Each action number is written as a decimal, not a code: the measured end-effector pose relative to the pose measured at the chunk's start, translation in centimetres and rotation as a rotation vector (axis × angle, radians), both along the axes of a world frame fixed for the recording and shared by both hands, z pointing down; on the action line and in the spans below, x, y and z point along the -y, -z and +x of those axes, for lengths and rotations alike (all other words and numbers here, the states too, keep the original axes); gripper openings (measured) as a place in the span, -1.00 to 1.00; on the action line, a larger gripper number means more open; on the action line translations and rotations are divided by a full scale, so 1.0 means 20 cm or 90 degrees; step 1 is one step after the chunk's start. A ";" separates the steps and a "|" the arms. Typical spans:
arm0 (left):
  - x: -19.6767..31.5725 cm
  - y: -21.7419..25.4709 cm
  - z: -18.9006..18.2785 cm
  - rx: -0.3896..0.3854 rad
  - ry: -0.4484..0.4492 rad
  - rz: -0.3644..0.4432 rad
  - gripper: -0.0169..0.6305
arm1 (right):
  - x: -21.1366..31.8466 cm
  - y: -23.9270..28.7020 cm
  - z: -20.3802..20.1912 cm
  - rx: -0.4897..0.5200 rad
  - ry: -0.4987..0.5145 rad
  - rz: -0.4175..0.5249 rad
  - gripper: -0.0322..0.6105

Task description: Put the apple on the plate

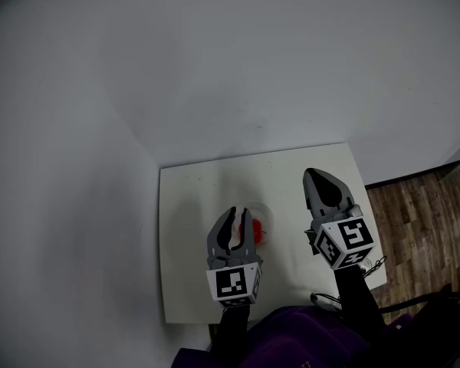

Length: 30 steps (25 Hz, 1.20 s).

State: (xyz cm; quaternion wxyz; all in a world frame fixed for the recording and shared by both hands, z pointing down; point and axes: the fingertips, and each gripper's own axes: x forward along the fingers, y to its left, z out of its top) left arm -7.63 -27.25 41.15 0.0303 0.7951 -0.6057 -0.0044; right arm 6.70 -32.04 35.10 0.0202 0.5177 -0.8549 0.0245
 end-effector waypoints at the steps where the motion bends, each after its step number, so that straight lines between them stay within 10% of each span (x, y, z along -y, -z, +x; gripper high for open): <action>1: 0.00 0.03 -0.01 -0.003 0.009 0.006 -0.75 | 0.00 0.00 0.00 -0.002 0.002 0.002 -0.87; 30: -0.01 0.10 -0.09 0.031 0.048 0.012 -0.92 | -0.01 0.04 -0.01 -0.015 0.012 0.023 -0.87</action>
